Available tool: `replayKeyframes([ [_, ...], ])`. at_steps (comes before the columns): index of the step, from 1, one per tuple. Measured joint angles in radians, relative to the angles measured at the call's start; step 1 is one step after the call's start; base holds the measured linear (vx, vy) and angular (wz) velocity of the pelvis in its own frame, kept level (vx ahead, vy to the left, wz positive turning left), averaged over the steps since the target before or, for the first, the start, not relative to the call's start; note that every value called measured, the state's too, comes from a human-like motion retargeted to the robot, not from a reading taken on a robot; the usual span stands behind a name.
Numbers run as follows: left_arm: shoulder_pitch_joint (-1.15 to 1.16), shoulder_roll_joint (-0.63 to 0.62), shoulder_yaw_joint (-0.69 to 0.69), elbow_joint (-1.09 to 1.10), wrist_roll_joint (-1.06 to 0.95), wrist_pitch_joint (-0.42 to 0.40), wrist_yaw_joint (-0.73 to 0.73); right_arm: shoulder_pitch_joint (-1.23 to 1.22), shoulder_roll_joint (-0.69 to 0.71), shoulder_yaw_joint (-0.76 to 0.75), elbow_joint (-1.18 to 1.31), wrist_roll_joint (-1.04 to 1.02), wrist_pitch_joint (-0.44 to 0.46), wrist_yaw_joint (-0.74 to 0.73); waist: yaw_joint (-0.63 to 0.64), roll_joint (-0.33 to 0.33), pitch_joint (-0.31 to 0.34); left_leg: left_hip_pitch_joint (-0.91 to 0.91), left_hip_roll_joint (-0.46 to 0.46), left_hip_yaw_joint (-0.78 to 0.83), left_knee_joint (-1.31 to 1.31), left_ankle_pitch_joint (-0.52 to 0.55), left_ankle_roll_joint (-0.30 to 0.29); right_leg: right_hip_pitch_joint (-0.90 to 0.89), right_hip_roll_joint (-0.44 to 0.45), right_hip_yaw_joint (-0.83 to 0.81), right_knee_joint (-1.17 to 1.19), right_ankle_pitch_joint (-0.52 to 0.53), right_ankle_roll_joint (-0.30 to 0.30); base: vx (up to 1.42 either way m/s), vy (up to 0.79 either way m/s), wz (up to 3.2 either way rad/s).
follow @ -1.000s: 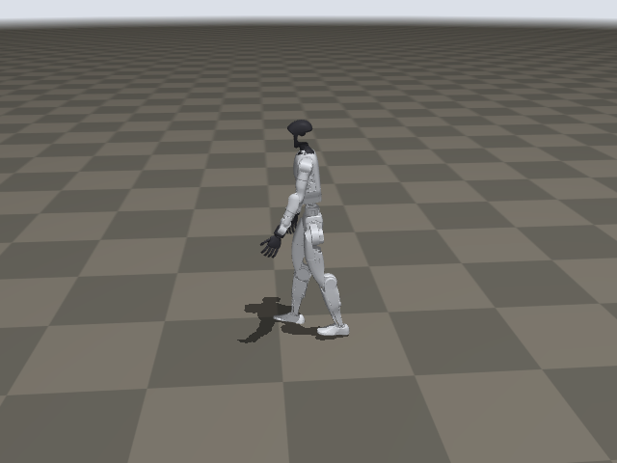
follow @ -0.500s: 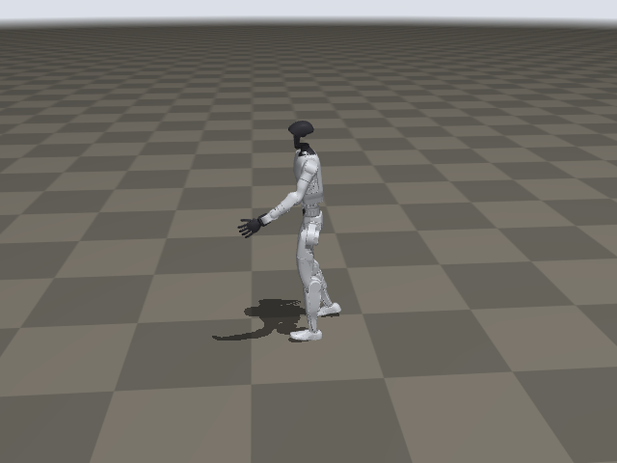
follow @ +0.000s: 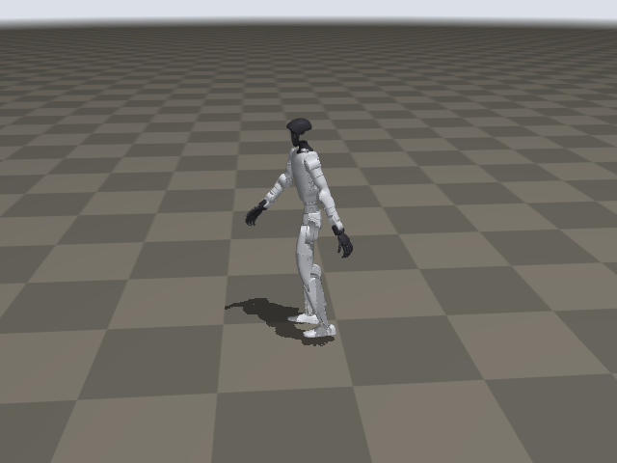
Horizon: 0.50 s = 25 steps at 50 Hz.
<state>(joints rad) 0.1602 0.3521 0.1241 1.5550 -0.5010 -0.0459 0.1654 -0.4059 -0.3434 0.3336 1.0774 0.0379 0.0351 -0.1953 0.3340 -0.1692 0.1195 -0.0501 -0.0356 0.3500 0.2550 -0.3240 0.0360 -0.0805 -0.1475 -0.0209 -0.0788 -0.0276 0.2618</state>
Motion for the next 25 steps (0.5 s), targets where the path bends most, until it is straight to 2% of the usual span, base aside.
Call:
replayKeyframes([
  [5,-0.075,-0.032,0.008,-0.012,0.015,0.005,0.036,0.19,0.039,-0.041,0.105,-0.041,0.03,0.027,-0.11,0.019,-0.037,0.072,-0.019,-0.109,0.105,-0.053,-0.012,-0.009,-0.006,-0.055,0.011,0.013,0.0,-0.25,0.1,0.61],
  [9,-0.237,-0.064,-0.037,-0.047,0.016,-0.008,0.08,0.298,0.069,-0.052,0.253,-0.108,0.067,0.047,-0.207,0.048,-0.039,0.17,-0.002,-0.147,-0.001,-0.041,-0.06,-0.026,0.011,-0.103,0.019,0.036,0.0,-0.34,0.14,0.57],
  [15,-0.519,-0.072,-0.174,-0.186,0.041,-0.072,0.044,0.409,0.084,-0.048,0.352,-0.179,0.063,0.106,-0.335,0.08,0.014,0.261,0.031,-0.142,-0.221,-0.067,-0.162,-0.068,0.06,-0.133,0.02,0.102,0.0,-0.44,0.11,0.14],
  [20,-0.733,0.008,-0.269,-0.286,0.111,-0.081,-0.06,0.504,0.098,-0.032,0.271,-0.142,0.045,0.109,-0.393,0.076,0.079,0.281,0.052,-0.091,-0.302,-0.041,-0.216,-0.084,0.103,-0.082,0.001,0.12,0.0,-0.46,0.08,-0.34],
  [23,-0.835,0.065,-0.316,-0.318,0.126,-0.079,-0.086,0.561,0.116,0.005,0.224,-0.097,0.037,0.115,-0.405,0.075,0.096,0.26,0.045,-0.066,-0.309,-0.016,-0.211,-0.085,0.09,-0.091,0.006,0.122,0.0,-0.45,0.24,-0.43],
  [25,-0.887,0.091,-0.34,-0.336,0.113,-0.077,-0.08,0.597,0.126,0.039,0.207,-0.073,0.032,0.127,-0.416,0.077,0.09,0.227,0.019,-0.064,-0.301,-0.002,-0.181,-0.082,0.046,-0.113,0.027,0.119,0.0,-0.44,0.41,-0.23],
])
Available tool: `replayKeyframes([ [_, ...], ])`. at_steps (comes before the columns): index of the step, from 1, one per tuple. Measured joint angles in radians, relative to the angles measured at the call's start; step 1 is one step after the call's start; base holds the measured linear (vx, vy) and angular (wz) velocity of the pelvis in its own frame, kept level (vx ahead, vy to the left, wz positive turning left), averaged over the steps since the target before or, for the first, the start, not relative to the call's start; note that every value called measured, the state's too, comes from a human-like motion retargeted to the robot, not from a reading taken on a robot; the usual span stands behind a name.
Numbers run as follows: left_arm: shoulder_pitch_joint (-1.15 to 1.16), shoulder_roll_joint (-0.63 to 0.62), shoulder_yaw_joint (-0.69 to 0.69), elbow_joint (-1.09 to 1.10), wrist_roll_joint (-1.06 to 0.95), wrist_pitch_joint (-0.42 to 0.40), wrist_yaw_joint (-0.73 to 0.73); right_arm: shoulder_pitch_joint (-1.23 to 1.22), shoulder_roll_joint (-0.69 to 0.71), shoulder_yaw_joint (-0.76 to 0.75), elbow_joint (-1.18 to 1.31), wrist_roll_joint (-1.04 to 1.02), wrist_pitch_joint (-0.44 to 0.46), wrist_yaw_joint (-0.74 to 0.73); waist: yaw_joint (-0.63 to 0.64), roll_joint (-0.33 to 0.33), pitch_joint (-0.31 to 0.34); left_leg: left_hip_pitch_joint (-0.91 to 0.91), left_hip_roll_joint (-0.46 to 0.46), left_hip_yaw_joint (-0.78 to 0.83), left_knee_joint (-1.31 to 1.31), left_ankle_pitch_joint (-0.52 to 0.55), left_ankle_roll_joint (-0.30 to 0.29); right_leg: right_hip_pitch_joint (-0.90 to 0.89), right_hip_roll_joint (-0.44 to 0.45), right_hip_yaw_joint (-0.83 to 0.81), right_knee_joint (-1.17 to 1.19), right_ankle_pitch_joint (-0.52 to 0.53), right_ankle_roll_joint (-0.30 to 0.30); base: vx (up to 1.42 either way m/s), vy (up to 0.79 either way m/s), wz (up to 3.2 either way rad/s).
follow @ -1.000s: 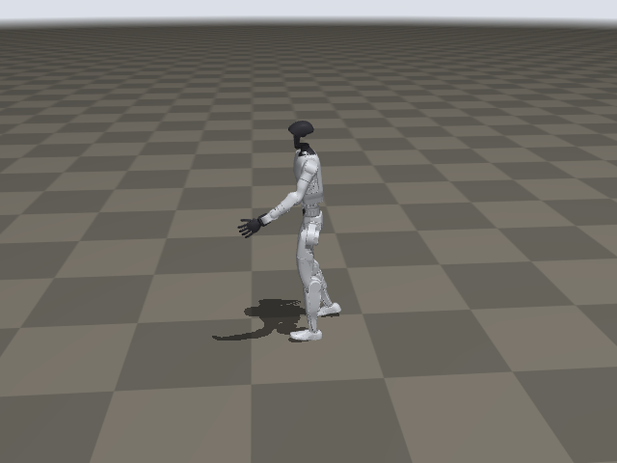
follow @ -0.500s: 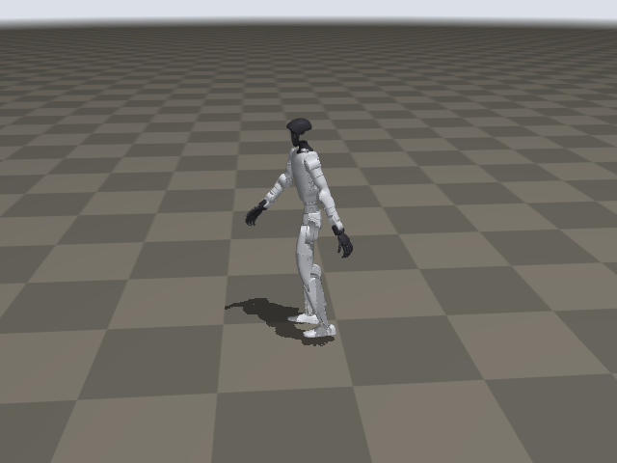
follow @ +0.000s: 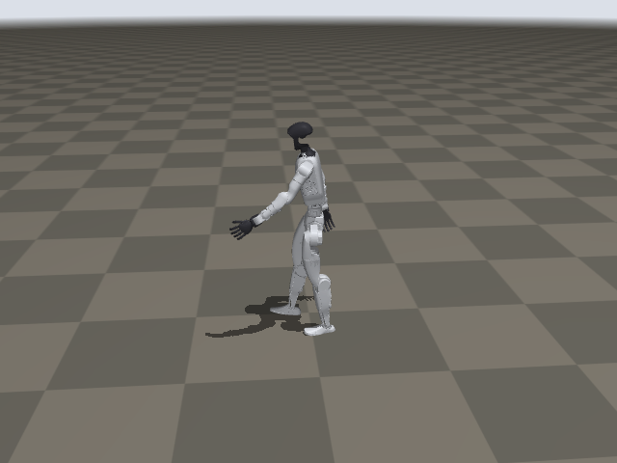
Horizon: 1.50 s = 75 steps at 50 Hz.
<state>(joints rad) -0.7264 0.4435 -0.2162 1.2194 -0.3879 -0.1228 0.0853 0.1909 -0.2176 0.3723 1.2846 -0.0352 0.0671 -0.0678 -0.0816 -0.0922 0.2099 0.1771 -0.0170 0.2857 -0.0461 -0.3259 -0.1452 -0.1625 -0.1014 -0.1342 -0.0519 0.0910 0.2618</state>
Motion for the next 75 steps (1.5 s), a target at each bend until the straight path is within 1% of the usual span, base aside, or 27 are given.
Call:
replayKeyframes([
  [2,-0.039,0.018,-0.012,-0.02,-0.032,0.003,0.015,0.024,0.008,0.036,-0.006,0.011,-0.004,0.026,-0.002,0.014,-0.016,-0.045,-0.002,0.006,0.01,0.018,0.024,-0.005,-0.018,-0.021,0.055,-0.022,-0.043,-0.43,0.26,-0.26],
  [4,-0.061,0.029,-0.017,-0.042,-0.067,0.006,0.027,0.046,0.018,0.065,-0.006,0.005,-0.007,0.06,0.01,0.038,-0.041,-0.092,0.025,0.019,0.018,0.038,0.035,-0.021,0.0,-0.028,0.152,-0.065,-0.103,-0.4,0.06,-0.39],
  [6,-0.068,0.03,-0.017,-0.067,-0.097,0.008,0.035,0.067,0.029,0.083,-0.004,-0.019,-0.009,0.094,0.031,0.06,-0.07,-0.133,0.055,0.031,0.022,0.052,0.044,-0.041,0.022,-0.018,0.284,-0.12,-0.14,-0.35,0.02,-0.4],
  [10,-0.034,0.008,-0.01,-0.12,-0.137,0.007,0.029,0.084,0.047,0.087,0.005,-0.096,-0.004,0.128,0.08,0.08,-0.122,-0.187,0.09,0.046,0.018,0.072,0.05,-0.028,0.062,0.033,0.512,-0.226,-0.149,-0.3,-0.01,-0.29],
  [13,0.037,-0.016,-0.005,-0.147,-0.151,0.01,-0.01,0.056,0.053,0.079,0.026,-0.143,0.005,0.114,0.12,0.078,-0.152,-0.212,0.096,0.063,0.005,0.093,0.041,0.041,0.087,0.076,0.568,-0.286,-0.14,-0.31,-0.05,-0.29],
  [15,0.101,-0.032,0.0,-0.152,-0.15,0.013,-0.045,0.015,0.053,0.071,0.048,-0.166,0.012,0.093,0.149,0.071,-0.169,-0.226,0.095,0.081,-0.006,0.11,0.031,0.102,0.1,0.107,0.558,-0.307,-0.132,-0.34,-0.07,-0.41],
  [20,0.306,-0.077,0.044,-0.091,-0.103,0.017,-0.084,-0.173,0.035,0.036,0.109,-0.205,0.025,0.013,0.219,0.04,-0.19,-0.271,0.074,0.159,-0.027,0.162,-0.005,0.265,0.103,0.196,0.361,-0.266,-0.1,-0.41,-0.11,-0.61],
  [25,0.502,-0.148,0.153,0.081,-0.036,0.013,-0.012,-0.472,-0.004,-0.013,0.125,-0.218,0.017,-0.067,0.276,0.031,-0.154,-0.316,0.074,0.264,-0.038,0.225,-0.051,0.328,0.075,0.251,0.133,-0.357,-0.108,-0.51,-0.17,-0.82],
  [28,0.615,-0.206,0.228,0.2,0.031,0.02,0.029,-0.628,-0.03,-0.041,0.066,-0.198,-0.012,-0.105,0.311,0.052,-0.119,-0.33,0.097,0.286,-0.038,0.241,-0.064,0.325,0.077,0.289,0.071,-0.349,-0.117,-0.52,-0.19,-0.84],
  [31,0.728,-0.258,0.274,0.279,0.094,0.027,0.036,-0.727,-0.055,-0.057,-0.058,-0.15,-0.046,-0.137,0.342,0.068,-0.079,-0.338,0.108,0.257,-0.038,0.224,-0.059,0.316,0.077,0.323,0.035,-0.314,-0.108,-0.48,-0.19,-0.55],
  [33,0.799,-0.281,0.282,0.303,0.119,0.03,0.022,-0.755,-0.074,-0.058,-0.174,-0.102,-0.069,-0.158,0.361,0.067,-0.054,-0.34,0.103,0.224,-0.038,0.204,-0.045,0.306,0.072,0.33,0.021,-0.29,-0.088,-0.45,-0.19,-0.14],
  [36,0.881,-0.286,0.274,0.301,0.106,0.043,-0.024,-0.734,-0.114,-0.055,-0.386,-0.021,-0.092,-0.179,0.389,0.047,-0.024,-0.334,0.074,0.184,-0.036,0.187,-0.002,0.283,0.058,0.31,0.009,-0.254,-0.05,-0.41,-0.17,0.32],
  [40,0.925,-0.241,0.288,0.284,0.004,0.086,-0.06,-0.628,-0.164,-0.061,-0.617,0.039,-0.108,-0.17,0.426,-0.017,-0.016,-0.325,0.015,0.165,0.02,0.161,0.095,0.226,0.021,0.245,0.0,-0.212,-0.021,-0.37,-0.14,0.84],
  [42,0.908,-0.203,0.315,0.283,-0.055,0.108,-0.033,-0.549,-0.174,-0.07,-0.677,0.031,-0.101,-0.16,0.438,-0.06,-0.023,-0.32,-0.018,0.157,0.082,0.128,0.155,0.192,-0.009,0.203,-0.003,-0.195,-0.016,-0.33,-0.1,1.17],
  [46,0.815,-0.121,0.367,0.295,-0.113,0.114,0.081,-0.37,-0.14,-0.079,-0.669,-0.04,-0.066,-0.166,0.438,-0.142,-0.055,-0.304,-0.065,0.101,0.24,0.035,0.251,0.135,-0.062,0.108,-0.007,-0.173,-0.018,-0.29,-0.06,1.38],
  [48,0.746,-0.088,0.379,0.3,-0.115,0.101,0.135,-0.288,-0.102,-0.067,-0.595,-0.084,-0.046,-0.182,0.421,-0.168,-0.078,-0.283,-0.074,0.059,0.305,-0.005,0.274,0.116,-0.077,0.053,-0.008,-0.168,-0.022,-0.25,-0.02,1.55],
  [50,0.664,-0.062,0.377,0.303,-0.108,0.087,0.168,-0.219,-0.057,-0.044,-0.484,-0.121,-0.027,-0.191,0.392,-0.185,-0.103,-0.251,-0.069,0.022,0.348,-0.034,0.281,0.102,-0.086,-0.009,-0.007,-0.165,-0.027,-0.24,0.01,1.67],
  [54,0.477,-0.046,0.312,0.28,-0.083,0.077,0.157,-0.11,0.018,0.025,-0.241,-0.143,-0.008,-0.105,0.306,-0.194,-0.149,-0.16,-0.02,0.027,0.354,-0.048,0.25,0.079,-0.101,-0.154,0.001,-0.159,-0.035,-0.24,0.07,1.87],
  [57,0.322,-0.057,0.215,0.24,-0.052,0.077,0.116,-0.048,0.05,0.083,-0.107,-0.132,-0.018,0.042,0.228,-0.194,-0.176,-0.101,0.032,0.105,0.318,-0.026,0.21,0.058,-0.124,-0.268,0.01,-0.15,-0.036,-0.27,0.17,2.01],
  [60,0.178,-0.083,0.103,0.175,0.014,0.059,0.076,0.012,0.052,0.127,-0.05,-0.123,-0.037,0.194,0.158,-0.186,-0.192,-0.059,0.074,0.212,0.258,0.013,0.159,0.038,-0.152,-0.377,0.018,-0.134,-0.034,-0.28,0.26,1.92],
  [63,0.066,-0.122,0.019,0.078,0.129,0.002,0.034,0.063,0.033,0.133,-0.045,-0.141,-0.061,0.29,0.108,-0.164,-0.195,-0.04,0.088,0.279,0.182,0.032,0.095,0.031,-0.173,-0.466,0.019,-0.115,-0.031,-0.27,0.33,1.65],
  [65,0.018,-0.152,-0.022,-0.003,0.208,-0.05,-0.012,0.084,0.019,0.116,-0.045,-0.168,-0.075,0.321,0.089,-0.143,-0.19,-0.038,0.085,0.28,0.133,0.027,0.059,0.034,-0.182,-0.512,0.015,-0.106,-0.029,-0.24,0.38,1.35],
  [67,-0.004,-0.182,-0.056,-0.102,0.256,-0.101,-0.088,0.088,0.008,0.084,-0.036,-0.2,-0.079,0.33,0.083,-0.12,-0.179,-0.039,0.076,0.241,0.094,0.011,0.04,0.042,-0.187,-0.542,0.009,-0.103,-0.028,-0.22,0.39,1.12],
  [70,-0.001,-0.217,-0.108,-0.262,0.241,-0.155,-0.256,0.065,0.003,0.025,-0.002,-0.238,-0.066,0.325,0.09,-0.093,-0.158,-0.039,0.059,0.153,0.055,-0.016,0.034,0.057,-0.196,-0.548,0.003,-0.113,-0.019,-0.18,0.38,0.97],
  [71,0.011,-0.224,-0.125,-0.312,0.213,-0.16,-0.323,0.049,0.004,0.005,0.014,-0.244,-0.057,0.323,0.095,-0.087,-0.151,-0.038,0.054,0.123,0.049,-0.022,0.034,0.06,-0.198,-0.521,0.005,-0.118,-0.013,-0.14,0.35,0.99],
  [73,0.039,-0.23,-0.157,-0.401,0.152,-0.16,-0.452,0.015,0.009,-0.034,0.048,-0.244,-0.04,0.318,0.103,-0.077,-0.136,-0.036,0.044,0.065,0.042,-0.031,0.033,0.064,-0.197,-0.432,0.012,-0.126,-0.007,-0.1,0.32,1.12],
  [75,0.077,-0.227,-0.184,-0.465,0.098,-0.149,-0.553,-0.022,0.015,-0.068,0.08,-0.226,-0.024,0.31,0.111,-0.071,-0.123,-0.036,0.037,0.009,0.043,-0.033,0.032,0.063,-0.186,-0.292,0.028,-0.126,-0.015,-0.06,0.28,1.31],
])
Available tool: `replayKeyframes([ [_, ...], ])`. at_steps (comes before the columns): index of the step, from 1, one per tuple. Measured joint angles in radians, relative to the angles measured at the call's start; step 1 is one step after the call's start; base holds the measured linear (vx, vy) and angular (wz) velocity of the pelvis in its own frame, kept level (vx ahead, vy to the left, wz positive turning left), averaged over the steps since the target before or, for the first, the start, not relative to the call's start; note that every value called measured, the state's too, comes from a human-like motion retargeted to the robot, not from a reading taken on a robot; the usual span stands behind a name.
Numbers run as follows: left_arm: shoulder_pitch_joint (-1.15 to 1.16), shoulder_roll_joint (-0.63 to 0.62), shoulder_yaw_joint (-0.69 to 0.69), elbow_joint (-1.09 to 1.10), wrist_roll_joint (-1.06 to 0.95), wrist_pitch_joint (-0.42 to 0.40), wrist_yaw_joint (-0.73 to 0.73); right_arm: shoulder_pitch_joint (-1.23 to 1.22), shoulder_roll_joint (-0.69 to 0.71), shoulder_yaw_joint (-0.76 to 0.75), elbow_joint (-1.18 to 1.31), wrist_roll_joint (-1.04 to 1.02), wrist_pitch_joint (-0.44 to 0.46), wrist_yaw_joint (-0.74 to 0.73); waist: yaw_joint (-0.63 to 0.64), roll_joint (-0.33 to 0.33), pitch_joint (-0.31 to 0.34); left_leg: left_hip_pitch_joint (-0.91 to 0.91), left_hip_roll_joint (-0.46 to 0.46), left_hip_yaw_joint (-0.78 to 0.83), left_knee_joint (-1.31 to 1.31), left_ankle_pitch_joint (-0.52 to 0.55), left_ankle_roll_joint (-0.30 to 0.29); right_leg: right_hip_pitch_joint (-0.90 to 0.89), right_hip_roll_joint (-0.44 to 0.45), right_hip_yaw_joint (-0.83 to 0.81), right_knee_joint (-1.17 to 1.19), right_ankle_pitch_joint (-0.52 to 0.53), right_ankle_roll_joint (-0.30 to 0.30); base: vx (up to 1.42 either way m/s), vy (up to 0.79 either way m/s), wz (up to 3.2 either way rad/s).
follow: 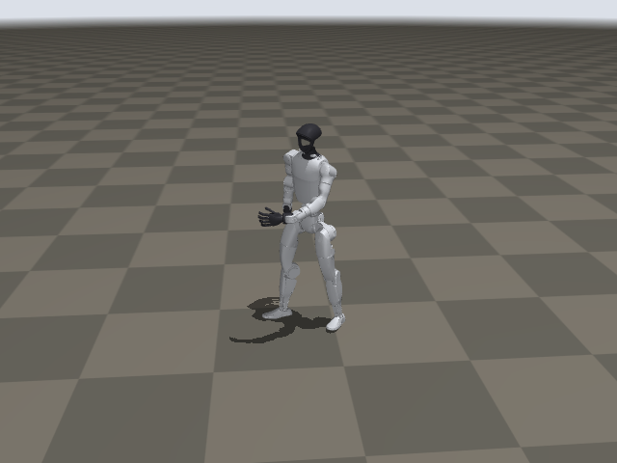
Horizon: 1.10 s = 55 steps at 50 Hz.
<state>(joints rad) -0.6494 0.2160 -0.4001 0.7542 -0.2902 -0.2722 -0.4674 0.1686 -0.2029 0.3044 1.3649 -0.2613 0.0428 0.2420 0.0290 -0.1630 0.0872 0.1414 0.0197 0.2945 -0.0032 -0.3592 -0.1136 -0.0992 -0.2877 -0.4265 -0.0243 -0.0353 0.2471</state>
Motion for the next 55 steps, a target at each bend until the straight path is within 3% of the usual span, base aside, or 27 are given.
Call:
replayKeyframes([
  [3,0.062,0.021,-0.032,-0.025,-0.026,0.018,-0.054,-0.05,0.008,-0.028,0.029,0.058,0.01,-0.025,0.015,0.006,0.011,-0.012,-0.011,-0.087,0.011,0.005,0.005,-0.002,0.035,0.207,0.036,-0.01,-0.029,-0.01,0.23,1.51],
  [5,0.101,0.042,-0.048,0.003,-0.005,0.021,-0.016,-0.077,0.013,-0.029,0.034,0.104,0.006,-0.064,0.029,0.007,0.014,-0.024,-0.019,-0.15,0.02,0.01,0.013,0.0,0.062,0.3,0.063,-0.033,-0.045,0.03,0.18,1.65],
  [10,0.177,0.103,-0.041,0.214,0.116,0.048,0.334,-0.131,0.011,0.029,-0.006,0.19,-0.021,-0.229,0.062,-0.001,0.019,-0.058,-0.045,-0.33,0.04,0.027,0.035,0.019,0.135,0.446,0.102,-0.102,-0.075,0.07,0.11,1.91],
  [14,0.246,0.163,0.066,0.395,0.067,0.121,0.536,-0.179,-0.02,0.085,-0.06,0.183,-0.024,-0.322,0.065,-0.003,0.025,-0.075,-0.07,-0.492,0.042,0.046,0.03,0.039,0.202,0.591,0.094,-0.13,-0.085,0.1,0.02,2.24],
  [22,0.393,0.312,0.277,0.539,-0.051,0.123,0.552,-0.287,-0.088,0.159,-0.109,0.066,-0.027,-0.398,0.059,0.027,0.058,-0.096,-0.125,-0.838,-0.003,0.108,0.007,0.06,0.255,0.888,0.046,-0.058,-0.054,0.06,-0.05,2.45],
  [27,0.414,0.299,0.306,0.547,-0.149,0.103,0.531,-0.377,-0.1,0.195,-0.05,-0.027,-0.02,-0.374,0.119,0.076,0.101,-0.124,-0.154,-1.036,-0.058,0.152,0.023,0.063,0.208,0.783,0.047,-0.064,-0.037,-0.03,-0.11,2.31],
  [32,0.477,0.202,0.352,0.51,-0.241,0.084,0.526,-0.485,-0.116,0.191,0.026,-0.132,-0.02,-0.311,0.215,0.148,0.13,-0.177,-0.17,-1.165,-0.084,0.173,0.059,0.064,0.17,0.577,0.033,-0.089,-0.077,-0.1,-0.14,1.87],
  [36,0.58,0.107,0.403,0.523,-0.306,0.077,0.574,-0.588,-0.146,0.132,0.056,-0.154,-0.012,-0.334,0.256,0.195,0.141,-0.227,-0.148,-1.019,-0.084,0.182,0.081,0.08,0.148,0.44,0.003,-0.089,-0.083,-0.13,-0.15,1.74],
  [40,0.678,0.038,0.464,0.624,-0.303,0.117,0.647,-0.679,-0.173,0.031,0.039,-0.084,0.01,-0.422,0.25,0.211,0.14,-0.264,-0.08,-0.579,-0.083,0.171,0.097,0.099,0.124,0.29,-0.018,-0.087,-0.043,-0.14,-0.14,1.9],
  [44,0.737,0.018,0.47,0.716,-0.256,0.173,0.609,-0.749,-0.194,-0.038,-0.023,0.091,-0.048,-0.456,0.234,0.199,0.134,-0.26,-0.025,-0.176,-0.073,0.155,0.08,0.103,0.106,0.132,0.003,-0.106,-0.015,-0.14,-0.13,1.87],
  [46,0.761,0.017,0.458,0.722,-0.233,0.201,0.567,-0.779,-0.205,-0.039,-0.049,0.12,-0.05,-0.446,0.233,0.183,0.129,-0.257,-0.025,-0.088,-0.052,0.154,0.087,0.095,0.092,0.07,0.01,-0.102,-0.005,-0.14,-0.12,1.74],
  [48,0.783,0.023,0.453,0.701,-0.171,0.217,0.515,-0.809,-0.219,-0.025,-0.073,0.118,-0.04,-0.423,0.224,0.159,0.127,-0.255,-0.044,-0.077,-0.014,0.151,0.107,0.082,0.076,0.085,-0.018,-0.03,-0.003,-0.14,-0.11,2.76],
  [49,0.768,0.04,0.426,0.676,-0.167,0.233,0.515,-0.841,-0.228,-0.008,-0.077,0.159,-0.018,-0.399,0.152,0.165,0.105,-0.307,-0.052,-0.198,0.013,0.172,0.122,0.102,0.189,0.855,-0.04,0.021,-0.13,-0.18,-0.12,6.36],
  [50,0.741,0.063,0.387,0.645,-0.181,0.254,0.529,-0.881,-0.237,0.012,-0.078,0.222,0.012,-0.369,0.049,0.18,0.072,-0.386,-0.056,-0.378,0.041,0.205,0.139,0.137,0.362,1.996,-0.063,0.074,-0.321,-0.48,-0.16,9.64],
  [51,0.73,0.072,0.366,0.633,-0.19,0.253,0.526,-0.88,-0.244,0.007,-0.077,0.226,0.014,-0.368,-0.006,0.19,0.064,-0.417,-0.094,-0.564,0.055,0.252,0.134,0.15,0.382,1.997,-0.061,0.042,-0.432,-0.66,-0.11,10.24],
  [52,0.725,0.082,0.344,0.609,-0.224,0.26,0.514,-0.885,-0.254,0.016,-0.083,0.227,0.017,-0.356,-0.074,0.201,0.052,-0.448,-0.126,-0.705,0.077,0.282,0.131,0.15,0.392,1.997,-0.059,0.02,-0.506,-0.65,-0.04,8.08],
  [53,0.73,0.09,0.317,0.562,-0.307,0.281,0.485,-0.903,-0.269,0.054,-0.101,0.223,0.022,-0.326,-0.166,0.217,0.032,-0.478,-0.145,-0.758,0.115,0.28,0.131,0.123,0.383,1.997,-0.06,0.02,-0.508,-0.3,0.04,4.58],
  [55,0.753,0.089,0.308,0.497,-0.335,0.299,0.45,-0.915,-0.284,0.1,-0.121,0.211,0.029,-0.291,-0.2,0.21,-0.005,-0.478,-0.143,-0.732,0.18,0.231,0.142,0.103,0.362,1.997,-0.059,0.016,-0.509,0.04,0.0,1.17],
])
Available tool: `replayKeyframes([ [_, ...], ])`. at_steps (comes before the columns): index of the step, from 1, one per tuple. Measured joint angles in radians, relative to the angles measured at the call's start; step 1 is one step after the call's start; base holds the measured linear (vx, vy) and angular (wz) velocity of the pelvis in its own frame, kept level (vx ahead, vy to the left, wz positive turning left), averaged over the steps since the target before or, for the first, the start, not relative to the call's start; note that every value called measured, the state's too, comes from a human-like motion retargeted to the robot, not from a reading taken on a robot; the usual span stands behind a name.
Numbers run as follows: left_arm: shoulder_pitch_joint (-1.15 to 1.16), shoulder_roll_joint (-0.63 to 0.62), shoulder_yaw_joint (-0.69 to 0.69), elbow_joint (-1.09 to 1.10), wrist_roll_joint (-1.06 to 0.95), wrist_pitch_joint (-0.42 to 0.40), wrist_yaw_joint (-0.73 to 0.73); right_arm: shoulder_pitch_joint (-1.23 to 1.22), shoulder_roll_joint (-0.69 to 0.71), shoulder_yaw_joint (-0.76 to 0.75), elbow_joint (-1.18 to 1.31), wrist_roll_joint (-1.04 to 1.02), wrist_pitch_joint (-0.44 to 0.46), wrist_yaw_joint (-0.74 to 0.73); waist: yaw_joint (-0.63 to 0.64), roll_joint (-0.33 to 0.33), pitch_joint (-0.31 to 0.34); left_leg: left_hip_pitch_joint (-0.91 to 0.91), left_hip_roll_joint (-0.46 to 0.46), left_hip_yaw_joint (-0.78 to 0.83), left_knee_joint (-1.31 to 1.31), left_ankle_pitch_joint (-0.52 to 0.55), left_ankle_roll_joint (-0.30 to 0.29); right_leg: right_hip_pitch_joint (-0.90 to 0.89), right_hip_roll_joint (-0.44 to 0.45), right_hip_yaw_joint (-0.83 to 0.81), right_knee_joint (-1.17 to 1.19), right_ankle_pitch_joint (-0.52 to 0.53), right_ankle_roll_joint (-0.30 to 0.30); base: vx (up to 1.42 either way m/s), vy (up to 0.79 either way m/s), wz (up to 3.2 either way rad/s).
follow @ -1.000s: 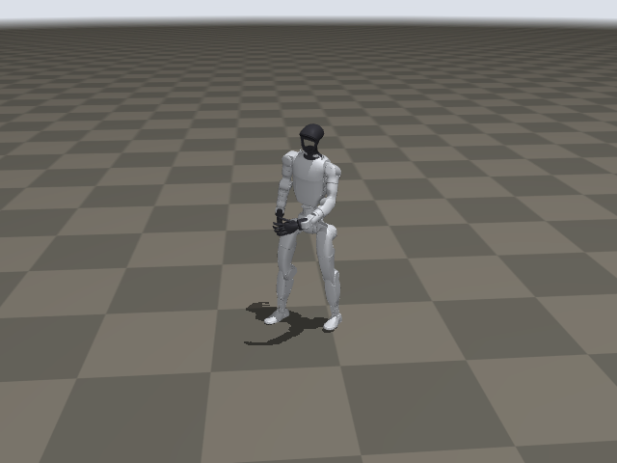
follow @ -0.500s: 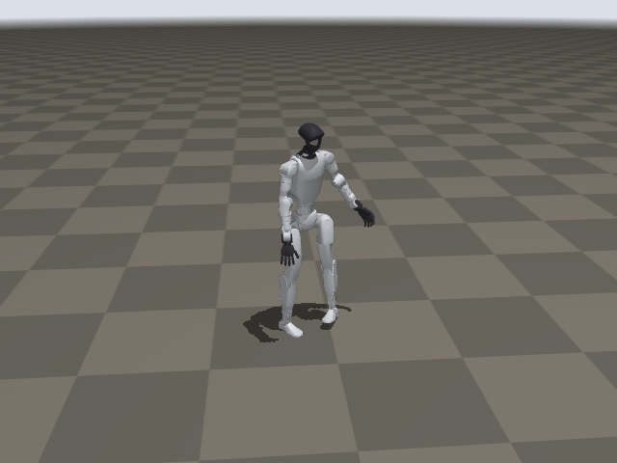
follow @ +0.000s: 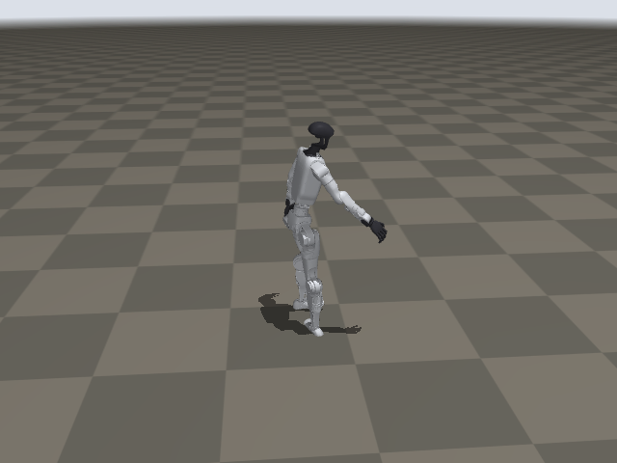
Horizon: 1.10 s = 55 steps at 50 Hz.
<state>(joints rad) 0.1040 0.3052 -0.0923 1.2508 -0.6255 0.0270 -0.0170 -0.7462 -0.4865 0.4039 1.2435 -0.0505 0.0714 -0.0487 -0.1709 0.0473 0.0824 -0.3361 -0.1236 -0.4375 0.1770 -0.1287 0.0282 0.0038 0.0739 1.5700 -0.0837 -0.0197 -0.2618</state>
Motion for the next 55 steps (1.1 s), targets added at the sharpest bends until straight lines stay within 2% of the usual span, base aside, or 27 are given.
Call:
replayKeyframes([
  [3,-0.007,0.002,-0.005,-0.033,0.048,-0.006,0.002,0.023,-0.001,-0.007,-0.016,0.006,-0.003,-0.004,0.012,-0.032,-0.022,0.074,0.036,0.063,0.045,-0.069,0.008,0.009,-0.018,0.0,0.001,0.0,0.0,0.08,0.01,0.29],
  [7,-0.088,-0.002,-0.005,0.004,0.092,-0.021,0.075,0.076,0.03,-0.046,-0.033,0.059,-0.013,-0.051,0.008,-0.054,-0.038,0.195,0.111,0.095,0.005,-0.092,-0.016,0.005,-0.013,0.0,0.002,-0.006,0.001,-0.01,0.1,0.26],
  [15,-0.372,-0.026,-0.006,0.152,0.196,-0.047,0.161,0.235,0.133,-0.103,-0.045,0.128,-0.048,-0.038,-0.08,-0.01,-0.016,0.361,0.285,0.198,-0.23,-0.066,-0.109,-0.038,0.06,0.0,0.001,-0.007,0.001,-0.09,0.23,-0.02],
  [17,-0.451,-0.02,-0.008,0.163,0.248,-0.051,0.147,0.286,0.157,-0.125,-0.034,0.094,-0.037,-0.01,-0.113,0.002,0.008,0.37,0.301,0.215,-0.262,-0.074,-0.125,-0.049,0.072,0.0,0.001,-0.01,0.001,-0.21,0.32,-0.13],
  [18,-0.496,-0.013,0.032,0.177,0.351,-0.044,0.108,0.32,0.171,-0.168,-0.031,-0.002,-0.008,0.032,-0.125,0.005,0.03,0.368,0.308,0.221,-0.263,-0.08,-0.136,-0.056,0.08,0.0,0.002,-0.011,0.001,-0.29,0.34,-0.11],
  [20,-0.58,0.009,0.036,0.171,0.406,-0.048,0.082,0.372,0.193,-0.199,-0.013,-0.074,0.026,0.056,-0.155,0.007,0.064,0.363,0.314,0.226,-0.264,-0.09,-0.146,-0.061,0.086,0.0,0.002,-0.018,0.001,-0.24,0.33,0.0],
  [22,-0.656,0.038,0.011,0.143,0.385,-0.051,0.083,0.422,0.211,-0.205,0.024,-0.102,0.056,0.06,-0.203,0.012,0.093,0.342,0.317,0.194,-0.264,-0.086,-0.153,-0.061,0.087,0.0,0.002,-0.024,0.001,-0.22,0.32,0.8],
  [25,-0.761,0.09,-0.025,0.091,0.318,-0.048,0.096,0.5,0.232,-0.209,0.088,-0.127,0.1,0.086,-0.335,0.035,0.127,0.262,0.311,0.045,-0.264,-0.051,-0.16,-0.056,0.087,0.0,0.003,-0.007,0.0,-0.34,0.31,2.22],
  [28,-0.844,0.142,-0.034,0.042,0.277,-0.051,0.09,0.581,0.242,-0.204,0.149,-0.1,0.116,0.118,-0.4,0.023,0.129,0.219,0.253,0.0,-0.249,-0.037,-0.145,-0.023,0.084,0.0,0.001,0.056,0.0,-0.11,0.24,-0.64],
  [29,-0.844,0.15,-0.039,0.028,0.274,-0.068,0.092,0.629,0.246,-0.193,0.171,-0.066,0.098,0.1,-0.224,-0.055,0.123,0.319,0.198,0.283,-0.217,-0.102,-0.131,-0.034,0.001,-0.294,0.001,0.063,0.138,0.25,0.15,-12.12],
  [30,-0.833,0.154,-0.047,0.015,0.268,-0.091,0.097,0.688,0.253,-0.177,0.195,-0.021,0.071,0.069,0.04,-0.163,0.115,0.468,0.127,0.701,-0.175,-0.197,-0.114,-0.061,-0.122,-0.735,0.001,0.057,0.346,0.12,0.13,-12.8],
  [31,-0.833,0.165,-0.059,-0.019,0.172,-0.093,0.098,0.723,0.247,-0.169,0.197,0.021,0.05,0.07,0.086,-0.148,0.114,0.471,0.138,0.752,-0.174,-0.196,-0.109,-0.091,-0.188,-1.389,0.073,0.038,0.387,-0.06,0.13,-8.58],
  [32,-0.832,0.176,-0.068,-0.05,0.093,-0.094,0.096,0.758,0.243,-0.168,0.2,0.058,0.032,0.076,0.116,-0.135,0.109,0.469,0.15,0.785,-0.171,-0.194,-0.103,-0.109,-0.232,-1.827,0.141,0.01,0.409,-0.25,0.08,-1.46],
  [34,-0.82,0.195,-0.072,-0.102,0.022,-0.088,0.084,0.827,0.24,-0.196,0.208,0.107,0.02,0.104,0.116,-0.118,0.087,0.445,0.173,0.782,-0.158,-0.188,-0.089,-0.101,-0.224,-1.814,0.255,-0.07,0.379,-0.21,0.0,-0.35],
  [37,-0.781,0.206,-0.061,-0.165,-0.015,-0.088,0.078,0.903,0.24,-0.253,0.215,0.148,0.023,0.127,0.128,-0.103,0.056,0.423,0.2,0.784,-0.149,-0.178,-0.074,-0.096,-0.195,-1.713,0.416,-0.125,0.353,-0.18,-0.05,-0.11],
  [41,-0.69,0.192,-0.034,-0.209,-0.046,-0.097,0.09,0.93,0.247,-0.297,0.222,0.139,0.035,0.106,0.151,-0.099,0.025,0.404,0.208,0.787,-0.146,-0.16,-0.074,-0.043,-0.169,-1.606,0.513,-0.163,0.365,-0.19,-0.11,-0.11],
  [45,-0.583,0.148,-0.004,-0.192,-0.052,-0.103,0.115,0.859,0.259,-0.287,0.229,0.079,0.047,0.054,0.189,-0.116,0.011,0.377,0.182,0.801,-0.146,-0.137,-0.08,0.054,-0.202,-1.563,0.392,-0.132,0.395,-0.25,-0.17,-0.18],
  [50,-0.44,0.072,0.016,-0.097,-0.016,-0.088,0.119,0.668,0.274,-0.222,0.216,0.018,0.051,-0.01,0.266,-0.145,0.011,0.315,0.155,0.832,-0.149,-0.087,-0.087,0.099,-0.24,-1.568,0.195,-0.189,0.441,-0.34,-0.24,-0.19],
  [55,-0.269,-0.003,0.035,0.028,0.088,-0.07,0.107,0.444,0.246,-0.152,0.157,-0.005,0.024,-0.078,0.341,-0.145,0.03,0.251,0.164,0.826,-0.168,-0.008,-0.087,0.088,-0.226,-1.588,0.103,-0.177,0.437,-0.38,-0.25,0.03],
])
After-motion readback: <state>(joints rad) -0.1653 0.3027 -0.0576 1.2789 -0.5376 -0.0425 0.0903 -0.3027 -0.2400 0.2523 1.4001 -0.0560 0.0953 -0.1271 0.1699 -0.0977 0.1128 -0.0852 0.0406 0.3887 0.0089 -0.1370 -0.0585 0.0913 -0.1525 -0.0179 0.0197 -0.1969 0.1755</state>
